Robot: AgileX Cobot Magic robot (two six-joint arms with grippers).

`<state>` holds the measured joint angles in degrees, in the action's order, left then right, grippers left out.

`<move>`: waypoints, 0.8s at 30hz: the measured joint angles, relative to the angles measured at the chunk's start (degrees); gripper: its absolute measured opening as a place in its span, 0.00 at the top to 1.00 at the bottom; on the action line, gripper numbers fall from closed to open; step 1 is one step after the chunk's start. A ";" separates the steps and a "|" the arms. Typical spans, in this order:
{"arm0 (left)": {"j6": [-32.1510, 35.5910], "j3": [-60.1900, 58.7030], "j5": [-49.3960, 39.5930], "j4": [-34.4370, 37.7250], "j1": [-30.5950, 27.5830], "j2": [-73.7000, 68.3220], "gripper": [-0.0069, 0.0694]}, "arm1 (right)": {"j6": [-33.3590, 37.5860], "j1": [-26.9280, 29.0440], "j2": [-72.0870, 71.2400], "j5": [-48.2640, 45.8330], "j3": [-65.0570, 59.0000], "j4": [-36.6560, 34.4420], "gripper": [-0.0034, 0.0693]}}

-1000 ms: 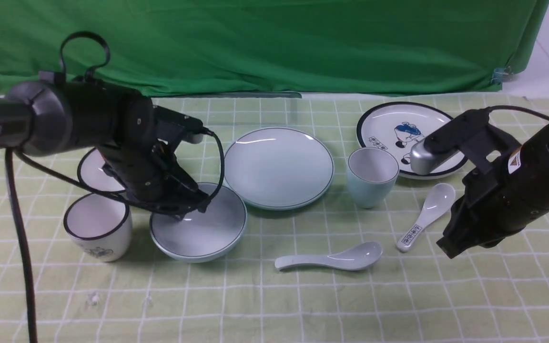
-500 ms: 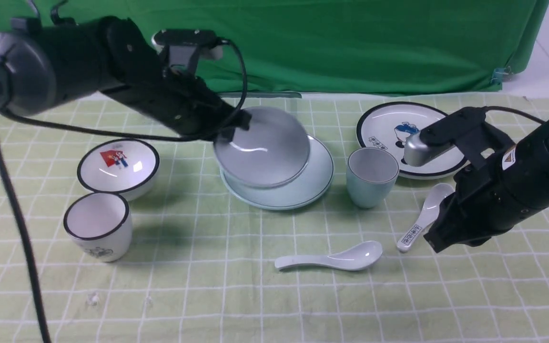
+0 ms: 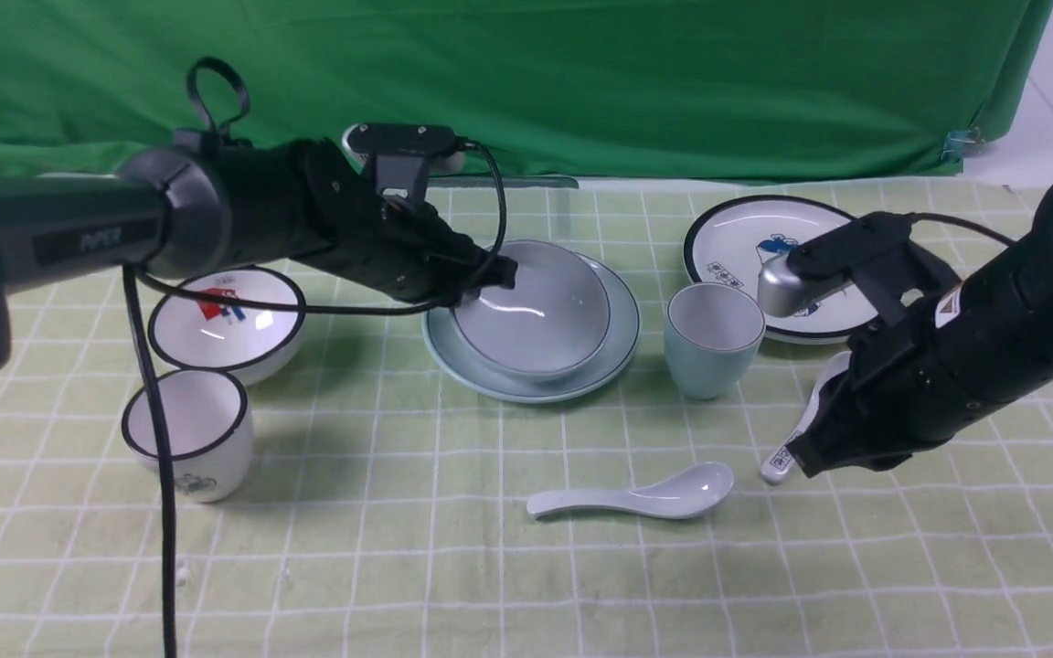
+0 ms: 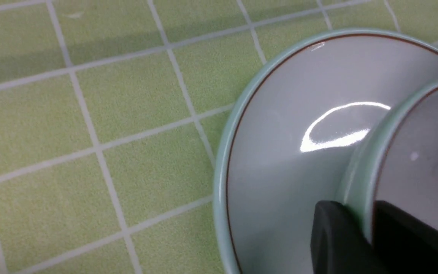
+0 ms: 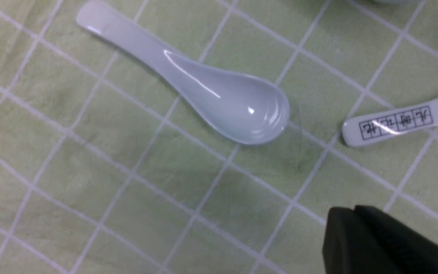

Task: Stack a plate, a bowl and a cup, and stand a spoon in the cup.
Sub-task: Use the left arm to put the blue rice bowl into the blue large plate in the middle, then use the right arm to grab a blue teacup

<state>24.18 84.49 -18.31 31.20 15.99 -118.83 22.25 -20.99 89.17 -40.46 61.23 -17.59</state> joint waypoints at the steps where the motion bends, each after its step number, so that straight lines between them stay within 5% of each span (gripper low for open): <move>1: 0.23 0.12 -0.60 -0.01 0.00 -0.04 0.78 | 0.00 0.00 0.31 1.29 0.00 -0.22 0.86; 6: 0.39 1.68 -6.24 -0.09 0.00 0.29 0.57 | -0.56 0.00 0.90 6.38 0.00 -0.75 0.71; 8: 0.30 4.38 -11.91 -1.22 0.00 2.01 0.46 | -1.20 0.00 1.11 9.51 0.00 -1.51 0.54; 13: -0.95 7.96 -21.03 -7.02 0.00 9.87 0.41 | -1.94 0.22 3.06 14.44 3.19 -1.48 0.40; 24: -4.71 0.70 -31.56 -12.73 0.00 44.64 0.92 | -4.74 3.76 21.34 14.79 18.16 1.04 0.43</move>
<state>19.47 85.20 -49.87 18.47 15.99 -74.19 17.51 -17.23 110.51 -25.67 79.39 -16.56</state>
